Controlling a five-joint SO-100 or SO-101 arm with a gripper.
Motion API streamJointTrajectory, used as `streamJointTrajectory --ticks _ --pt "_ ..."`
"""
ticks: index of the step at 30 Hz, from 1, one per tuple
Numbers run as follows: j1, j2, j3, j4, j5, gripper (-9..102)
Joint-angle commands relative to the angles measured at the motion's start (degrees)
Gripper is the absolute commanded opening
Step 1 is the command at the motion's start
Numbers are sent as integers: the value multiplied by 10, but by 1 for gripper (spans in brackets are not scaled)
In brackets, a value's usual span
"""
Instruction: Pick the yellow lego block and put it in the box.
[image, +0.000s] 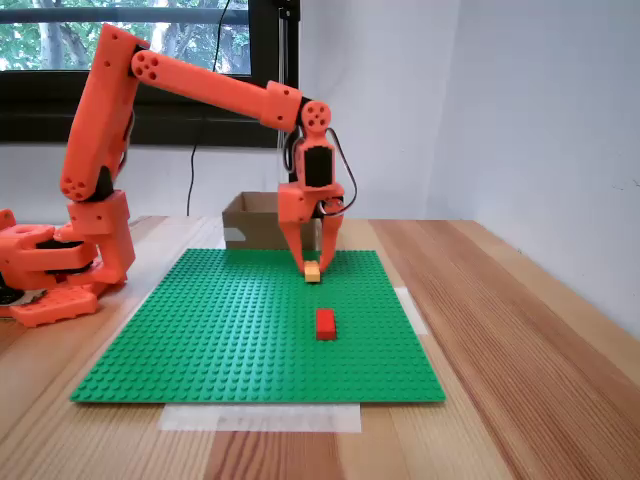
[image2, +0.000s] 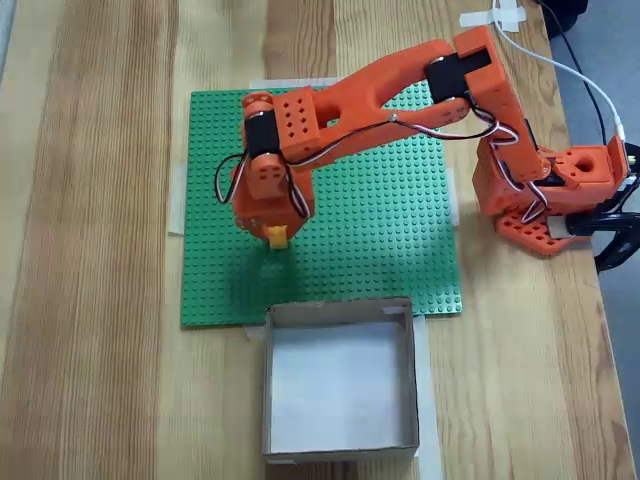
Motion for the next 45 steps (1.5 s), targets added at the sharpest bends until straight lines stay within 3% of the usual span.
streamJointTrajectory --ticks 1,13,23,29,45 --pt "6 62 1 10 -7 -1" --pt "-5 213 9 50 -42 -1" --pt "-78 301 -3 94 -39 -1" --pt "-145 307 -40 115 -33 -1" --pt "-301 246 -39 64 -39 -1"
